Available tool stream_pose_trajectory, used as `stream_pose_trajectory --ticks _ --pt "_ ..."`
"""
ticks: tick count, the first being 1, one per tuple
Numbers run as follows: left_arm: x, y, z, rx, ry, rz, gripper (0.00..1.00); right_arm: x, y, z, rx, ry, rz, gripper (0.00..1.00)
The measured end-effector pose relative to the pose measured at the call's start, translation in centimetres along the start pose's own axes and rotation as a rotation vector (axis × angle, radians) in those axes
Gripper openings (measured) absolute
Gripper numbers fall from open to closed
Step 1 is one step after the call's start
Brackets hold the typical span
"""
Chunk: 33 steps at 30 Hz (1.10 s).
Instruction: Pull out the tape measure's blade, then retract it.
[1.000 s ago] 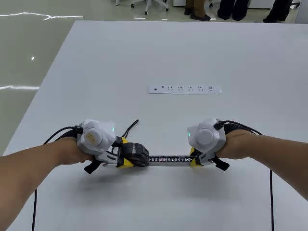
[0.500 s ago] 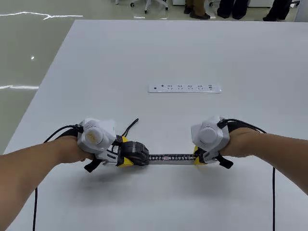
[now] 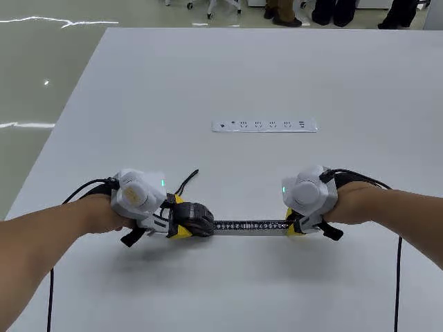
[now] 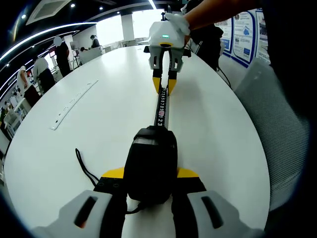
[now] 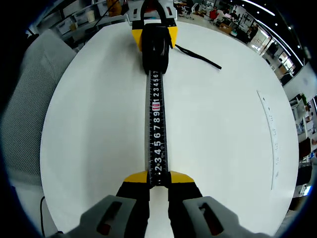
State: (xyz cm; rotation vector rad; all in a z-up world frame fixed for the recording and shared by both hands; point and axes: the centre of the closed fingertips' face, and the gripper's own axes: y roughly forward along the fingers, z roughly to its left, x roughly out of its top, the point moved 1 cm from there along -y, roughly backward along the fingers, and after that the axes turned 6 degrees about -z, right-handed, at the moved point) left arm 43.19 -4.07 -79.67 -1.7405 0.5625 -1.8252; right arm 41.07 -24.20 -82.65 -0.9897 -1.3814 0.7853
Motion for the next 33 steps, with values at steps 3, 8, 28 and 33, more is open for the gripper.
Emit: stream_pose_trajectory --ticks 3,8,28,33 --pt "0.0 0.0 0.0 0.0 0.002 0.001 0.29 -0.2 -0.1 0.0 0.0 0.004 0.002 0.13" --pt "-0.1 0.0 0.0 -0.004 0.01 0.007 0.29 -0.6 -0.3 0.0 -0.001 0.006 0.006 0.13" --pt "0.0 -0.1 0.0 -0.002 0.008 0.009 0.29 -1.9 -1.0 0.0 -0.002 0.009 0.018 0.12" --pt "0.0 -0.1 0.0 -0.001 0.008 0.007 0.29 -2.0 -1.0 0.0 0.001 0.003 0.02 0.12"
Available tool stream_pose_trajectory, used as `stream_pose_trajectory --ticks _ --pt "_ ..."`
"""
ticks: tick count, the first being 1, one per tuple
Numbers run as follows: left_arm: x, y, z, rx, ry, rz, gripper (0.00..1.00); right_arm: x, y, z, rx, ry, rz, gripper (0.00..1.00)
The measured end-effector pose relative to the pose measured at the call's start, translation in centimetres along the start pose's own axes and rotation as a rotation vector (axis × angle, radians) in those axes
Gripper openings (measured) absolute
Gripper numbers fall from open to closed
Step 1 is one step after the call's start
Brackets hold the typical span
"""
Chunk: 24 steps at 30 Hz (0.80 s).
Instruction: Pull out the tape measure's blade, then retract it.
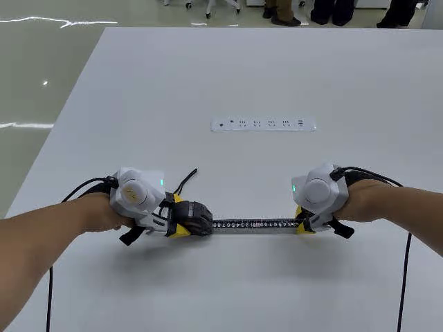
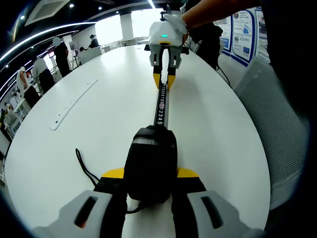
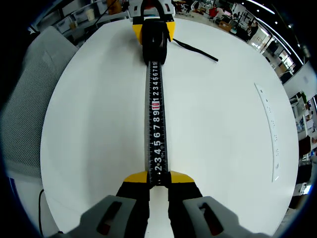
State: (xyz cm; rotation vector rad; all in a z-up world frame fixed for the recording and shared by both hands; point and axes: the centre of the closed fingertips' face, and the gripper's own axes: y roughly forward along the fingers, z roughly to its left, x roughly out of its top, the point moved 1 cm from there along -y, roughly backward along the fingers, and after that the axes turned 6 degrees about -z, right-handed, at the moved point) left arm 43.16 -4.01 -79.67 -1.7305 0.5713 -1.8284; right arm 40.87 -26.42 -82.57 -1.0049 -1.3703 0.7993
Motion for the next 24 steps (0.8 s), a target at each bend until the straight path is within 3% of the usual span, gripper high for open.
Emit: stream_pose_trajectory --ticks 24 --pt "-0.1 0.1 0.1 -0.001 -0.009 0.003 0.29 -1.8 -0.8 0.0 -0.004 0.01 0.023 0.13"
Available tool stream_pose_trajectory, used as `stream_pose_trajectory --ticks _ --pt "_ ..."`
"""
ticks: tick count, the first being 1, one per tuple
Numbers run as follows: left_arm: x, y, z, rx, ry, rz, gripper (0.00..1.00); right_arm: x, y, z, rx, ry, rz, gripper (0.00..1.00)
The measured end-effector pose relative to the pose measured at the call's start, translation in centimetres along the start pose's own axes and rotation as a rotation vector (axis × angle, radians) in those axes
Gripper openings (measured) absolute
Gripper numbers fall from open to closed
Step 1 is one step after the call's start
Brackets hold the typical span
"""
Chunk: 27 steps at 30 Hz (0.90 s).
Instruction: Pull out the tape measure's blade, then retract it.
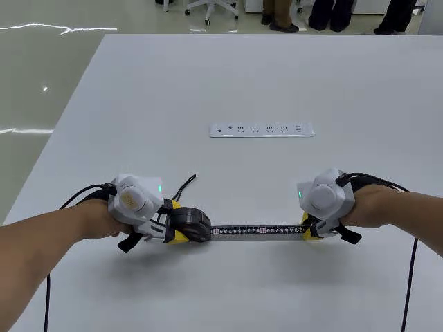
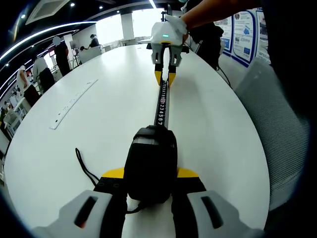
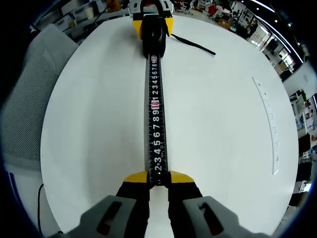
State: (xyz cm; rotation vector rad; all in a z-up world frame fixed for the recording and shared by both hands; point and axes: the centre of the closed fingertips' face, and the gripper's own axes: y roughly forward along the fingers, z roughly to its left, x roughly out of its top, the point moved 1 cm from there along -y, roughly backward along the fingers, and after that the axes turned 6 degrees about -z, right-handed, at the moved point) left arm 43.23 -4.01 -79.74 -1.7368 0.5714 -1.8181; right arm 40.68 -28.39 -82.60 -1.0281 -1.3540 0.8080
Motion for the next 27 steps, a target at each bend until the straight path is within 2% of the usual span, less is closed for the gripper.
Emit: stream_pose_trajectory --ticks 27 --pt "0.1 0.1 0.0 0.002 -0.009 -0.005 0.29 -1.4 -0.6 -0.1 -0.002 0.017 0.012 0.13"
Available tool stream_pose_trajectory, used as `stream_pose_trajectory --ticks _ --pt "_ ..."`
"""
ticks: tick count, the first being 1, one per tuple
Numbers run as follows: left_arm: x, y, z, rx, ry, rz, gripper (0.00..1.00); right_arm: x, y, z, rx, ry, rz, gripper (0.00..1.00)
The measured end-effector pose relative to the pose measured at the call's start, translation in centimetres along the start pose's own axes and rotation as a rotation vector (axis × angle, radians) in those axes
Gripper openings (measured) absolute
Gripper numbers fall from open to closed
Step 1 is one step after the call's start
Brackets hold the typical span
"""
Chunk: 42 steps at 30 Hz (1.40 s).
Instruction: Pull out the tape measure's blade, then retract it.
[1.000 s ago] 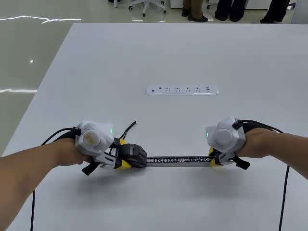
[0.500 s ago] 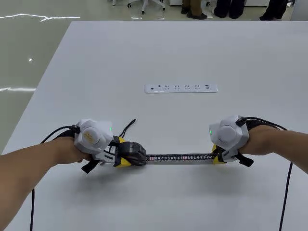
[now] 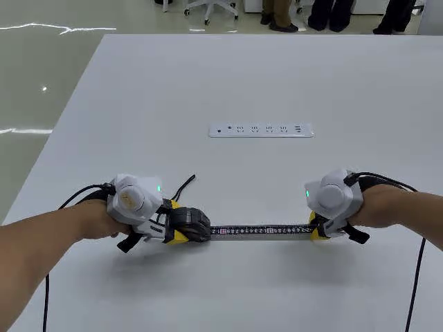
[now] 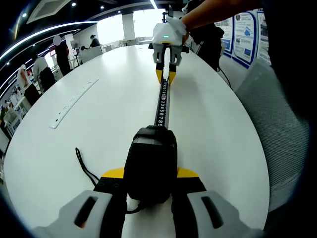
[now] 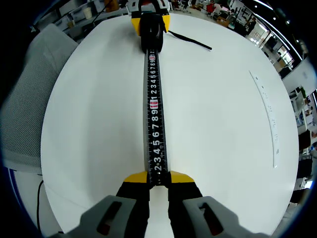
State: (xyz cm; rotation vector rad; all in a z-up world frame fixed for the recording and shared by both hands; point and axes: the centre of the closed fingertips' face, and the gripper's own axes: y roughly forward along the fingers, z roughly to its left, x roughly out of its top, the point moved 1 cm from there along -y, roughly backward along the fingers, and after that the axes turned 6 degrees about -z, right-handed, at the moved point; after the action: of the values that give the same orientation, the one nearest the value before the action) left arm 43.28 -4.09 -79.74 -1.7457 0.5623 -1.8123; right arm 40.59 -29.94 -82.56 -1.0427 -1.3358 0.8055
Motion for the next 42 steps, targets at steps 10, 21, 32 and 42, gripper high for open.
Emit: stream_pose_trajectory --ticks 10,21,32,42 --pt "-0.03 -0.03 0.0 0.004 -0.005 -0.002 0.29 -0.54 -0.19 -0.11 -0.002 -0.001 0.0 0.13" --pt "0.06 0.16 -0.04 -0.001 0.002 -0.001 0.29 -0.47 -0.15 -0.07 -0.001 0.013 -0.005 0.13" --pt "0.13 0.26 0.13 -0.004 -0.01 -0.01 0.29 -0.34 -0.12 -0.23 -0.01 0.029 -0.02 0.14" --pt "0.11 0.26 0.08 -0.002 -0.006 -0.006 0.3 -0.33 -0.06 -0.42 -0.009 0.028 -0.047 0.16"
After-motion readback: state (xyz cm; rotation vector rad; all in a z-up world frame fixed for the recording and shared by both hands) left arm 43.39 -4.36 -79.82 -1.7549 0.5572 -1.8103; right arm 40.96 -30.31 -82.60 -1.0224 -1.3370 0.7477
